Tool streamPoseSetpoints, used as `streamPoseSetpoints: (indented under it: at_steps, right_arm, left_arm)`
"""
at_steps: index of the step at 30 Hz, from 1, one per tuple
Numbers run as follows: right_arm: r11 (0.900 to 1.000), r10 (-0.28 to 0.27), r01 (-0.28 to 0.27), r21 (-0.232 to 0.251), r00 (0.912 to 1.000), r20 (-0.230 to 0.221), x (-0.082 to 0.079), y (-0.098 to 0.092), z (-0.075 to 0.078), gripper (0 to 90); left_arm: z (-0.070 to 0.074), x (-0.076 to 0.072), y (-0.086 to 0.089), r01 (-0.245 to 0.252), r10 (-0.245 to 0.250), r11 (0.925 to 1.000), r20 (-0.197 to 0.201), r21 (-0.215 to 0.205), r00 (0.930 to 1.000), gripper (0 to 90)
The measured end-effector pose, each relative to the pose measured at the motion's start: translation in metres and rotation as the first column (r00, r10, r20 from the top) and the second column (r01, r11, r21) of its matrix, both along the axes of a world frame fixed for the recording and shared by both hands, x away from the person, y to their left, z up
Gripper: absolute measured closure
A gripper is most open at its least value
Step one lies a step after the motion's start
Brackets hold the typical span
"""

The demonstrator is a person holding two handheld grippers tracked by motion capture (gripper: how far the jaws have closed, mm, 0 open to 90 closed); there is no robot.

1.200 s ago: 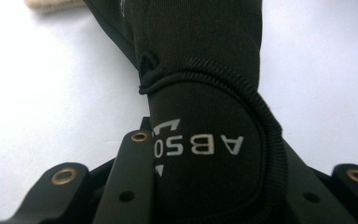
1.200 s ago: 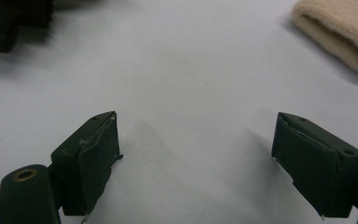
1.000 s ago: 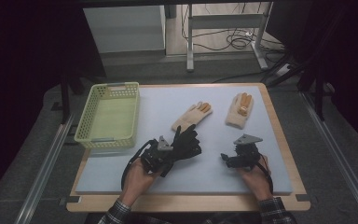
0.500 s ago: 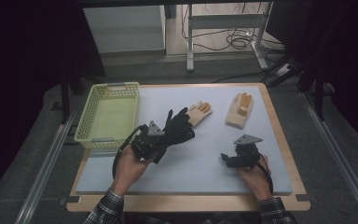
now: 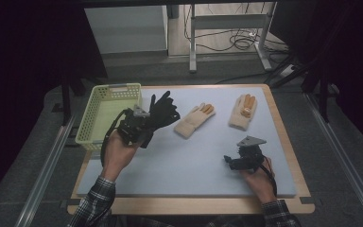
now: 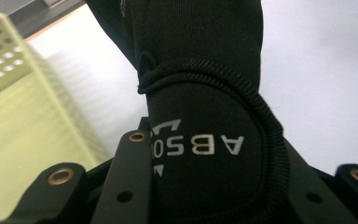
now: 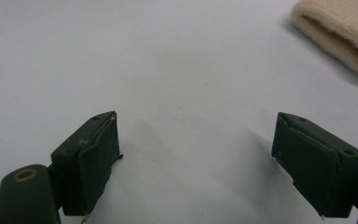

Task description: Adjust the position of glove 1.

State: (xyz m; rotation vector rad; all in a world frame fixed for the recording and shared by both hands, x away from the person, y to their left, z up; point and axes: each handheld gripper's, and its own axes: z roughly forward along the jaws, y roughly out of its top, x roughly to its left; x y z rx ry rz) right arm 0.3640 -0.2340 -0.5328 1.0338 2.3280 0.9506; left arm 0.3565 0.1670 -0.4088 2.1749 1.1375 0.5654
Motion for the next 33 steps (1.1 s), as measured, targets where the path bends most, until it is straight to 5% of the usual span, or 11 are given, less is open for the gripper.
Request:
streamPoseSetpoints:
  at_steps: [15, 33]
  right_arm:
    - [1.000, 0.000, 0.000, 0.001, 1.0000, 0.002, 0.000, 0.000, 0.000, 14.7]
    - [1.000, 0.000, 0.000, 0.003, 1.0000, 0.003, 0.000, 0.000, 0.000, 14.7]
  left_arm:
    - [0.001, 0.029, 0.053, -0.155, 0.154, 0.9878, -0.024, -0.019, 0.9877, 70.6]
    - [-0.011, 0.053, 0.110, -0.312, 0.312, 0.9502, -0.038, 0.008, 0.9495, 70.0]
